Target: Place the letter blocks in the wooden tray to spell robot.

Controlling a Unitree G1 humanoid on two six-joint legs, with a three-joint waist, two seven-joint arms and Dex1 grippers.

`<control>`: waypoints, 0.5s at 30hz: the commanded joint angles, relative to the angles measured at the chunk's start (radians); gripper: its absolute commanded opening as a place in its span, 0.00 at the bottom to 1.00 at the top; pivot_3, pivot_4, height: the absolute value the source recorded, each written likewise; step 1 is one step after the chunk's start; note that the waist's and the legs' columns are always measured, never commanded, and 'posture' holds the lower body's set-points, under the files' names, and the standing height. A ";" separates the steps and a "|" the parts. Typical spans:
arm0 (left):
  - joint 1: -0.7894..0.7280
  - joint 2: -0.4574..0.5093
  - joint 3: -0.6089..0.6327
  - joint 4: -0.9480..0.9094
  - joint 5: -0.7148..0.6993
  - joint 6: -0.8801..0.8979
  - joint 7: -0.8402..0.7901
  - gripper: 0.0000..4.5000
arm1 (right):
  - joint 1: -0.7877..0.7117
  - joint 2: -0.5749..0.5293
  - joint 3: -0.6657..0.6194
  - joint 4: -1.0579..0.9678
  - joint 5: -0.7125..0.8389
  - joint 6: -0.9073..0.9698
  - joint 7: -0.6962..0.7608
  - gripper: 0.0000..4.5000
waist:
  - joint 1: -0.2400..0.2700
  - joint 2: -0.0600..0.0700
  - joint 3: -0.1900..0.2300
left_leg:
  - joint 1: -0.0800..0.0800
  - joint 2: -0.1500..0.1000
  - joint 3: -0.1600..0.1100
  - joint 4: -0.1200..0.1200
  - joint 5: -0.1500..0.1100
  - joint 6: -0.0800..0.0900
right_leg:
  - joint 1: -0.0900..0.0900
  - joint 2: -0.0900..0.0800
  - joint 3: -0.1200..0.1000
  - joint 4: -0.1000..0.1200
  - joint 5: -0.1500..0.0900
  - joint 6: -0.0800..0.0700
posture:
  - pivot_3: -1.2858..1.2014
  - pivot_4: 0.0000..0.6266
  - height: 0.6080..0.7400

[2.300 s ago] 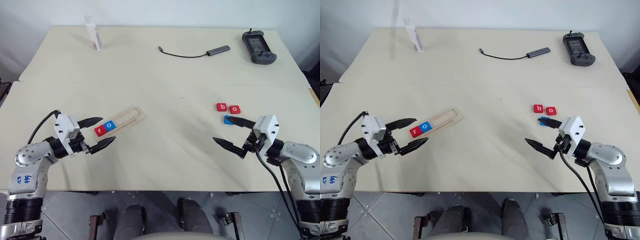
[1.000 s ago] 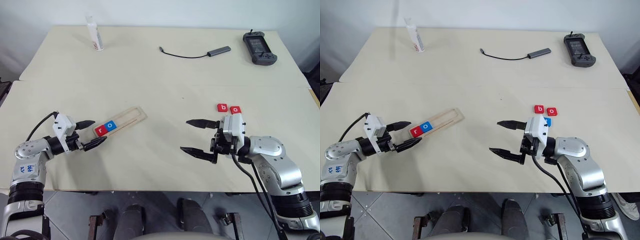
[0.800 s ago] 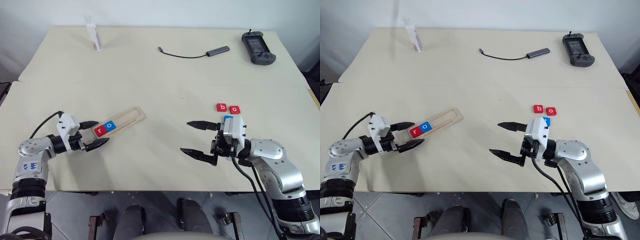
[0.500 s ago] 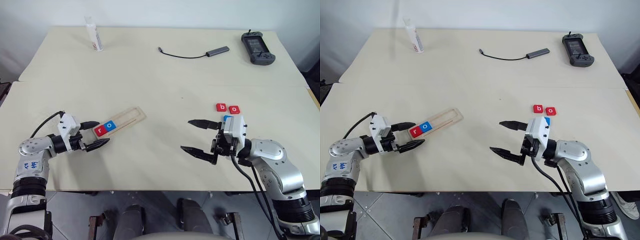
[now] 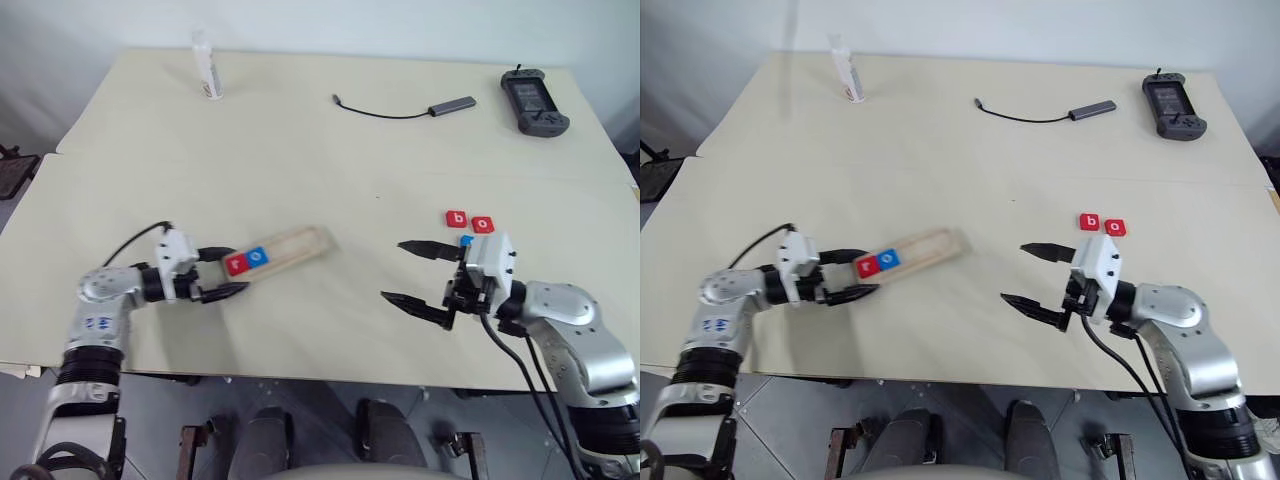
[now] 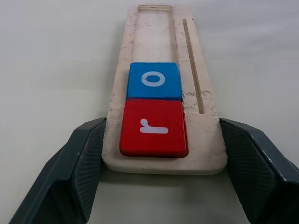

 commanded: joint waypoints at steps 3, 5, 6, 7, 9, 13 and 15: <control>-0.116 -0.059 -0.116 -0.058 0.055 0.003 -0.035 0.75 | 0.134 -0.049 -0.155 -0.078 0.026 -0.004 -0.015 1.00 | 0.009 0.000 0.000 | 0.000 0.000 0.001 0.000 0.000 0.000 | 0.000 0.000 0.000 -0.001 0.000 0.001 | 0.52 0.24 1.00; -0.145 -0.078 -0.155 -0.041 0.065 -0.005 -0.073 0.75 | 0.197 -0.053 -0.205 -0.101 0.024 -0.005 -0.025 1.00 | 0.009 0.000 0.000 | 0.000 0.000 0.001 0.000 0.000 0.000 | 0.000 0.000 0.000 -0.001 0.000 0.001 | 0.52 0.24 1.00; -0.160 -0.089 -0.170 -0.029 0.073 -0.006 -0.077 0.75 | 0.227 -0.051 -0.229 -0.112 0.026 -0.004 -0.032 1.00 | 0.007 0.000 0.000 | 0.000 0.000 0.001 0.000 0.000 0.000 | 0.000 0.000 0.000 -0.001 0.000 0.001 | 0.52 0.24 1.00; -0.171 -0.096 -0.179 -0.020 0.077 -0.011 -0.082 0.75 | 0.251 -0.048 -0.246 -0.122 0.026 -0.004 -0.038 1.00 | 0.005 0.000 0.000 | 0.001 0.000 0.002 0.000 0.000 0.000 | 0.000 0.001 0.000 -0.001 0.000 0.001 | 0.52 0.24 1.00; -0.193 -0.112 -0.198 0.009 0.092 -0.023 -0.089 0.75 | 0.303 -0.038 -0.281 -0.142 0.028 -0.006 -0.048 1.00 | 0.004 0.000 0.000 | 0.001 0.000 0.003 0.000 0.000 0.000 | 0.000 0.001 0.000 -0.001 0.000 0.001 | 0.52 0.24 1.00; -0.249 -0.160 -0.227 0.094 0.118 -0.054 -0.097 0.75 | 0.408 -0.007 -0.343 -0.170 0.030 -0.020 -0.077 1.00 | 0.008 0.000 0.000 | 0.001 0.000 0.003 0.000 0.000 0.000 | 0.001 0.001 0.000 0.000 0.000 0.001 | 0.52 0.24 1.00; -0.264 -0.172 -0.231 0.129 0.135 -0.079 -0.089 0.75 | 0.430 -0.001 -0.353 -0.177 0.029 -0.025 -0.081 1.00 | 0.008 0.000 0.000 | 0.001 0.000 0.003 0.001 0.000 0.000 | 0.001 0.001 0.001 -0.001 0.001 0.002 | 0.52 0.24 1.00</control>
